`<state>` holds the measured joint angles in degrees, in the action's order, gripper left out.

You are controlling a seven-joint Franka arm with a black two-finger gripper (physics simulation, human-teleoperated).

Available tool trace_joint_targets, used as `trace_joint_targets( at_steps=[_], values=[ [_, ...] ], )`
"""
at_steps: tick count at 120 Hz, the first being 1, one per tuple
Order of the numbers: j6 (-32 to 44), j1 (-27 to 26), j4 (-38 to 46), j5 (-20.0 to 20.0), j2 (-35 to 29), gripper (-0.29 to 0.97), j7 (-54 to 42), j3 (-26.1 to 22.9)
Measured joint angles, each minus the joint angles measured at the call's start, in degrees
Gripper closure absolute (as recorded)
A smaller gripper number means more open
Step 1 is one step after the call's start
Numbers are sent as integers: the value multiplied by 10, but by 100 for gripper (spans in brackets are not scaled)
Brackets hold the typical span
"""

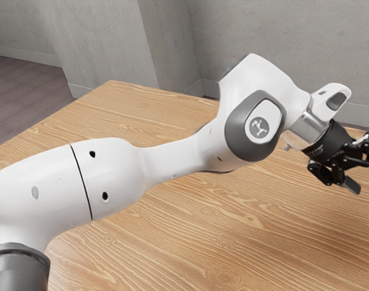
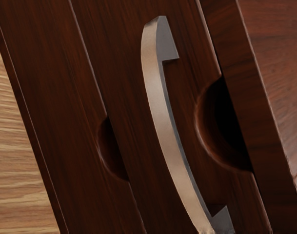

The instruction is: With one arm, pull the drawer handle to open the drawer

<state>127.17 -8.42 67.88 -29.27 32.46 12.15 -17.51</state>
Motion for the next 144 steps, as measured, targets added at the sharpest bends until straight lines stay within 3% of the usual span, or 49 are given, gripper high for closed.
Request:
trace_joint_targets(
  at_steps=[64, 99, 144],
  values=[
    [45, -4, 2, 0, 4, 9, -10, -6],
    [47, -5, 2, 54, 6, 10, 12, -8],
    [56, -18, 0, 66, 13, 16, 61, -5]
  ],
)
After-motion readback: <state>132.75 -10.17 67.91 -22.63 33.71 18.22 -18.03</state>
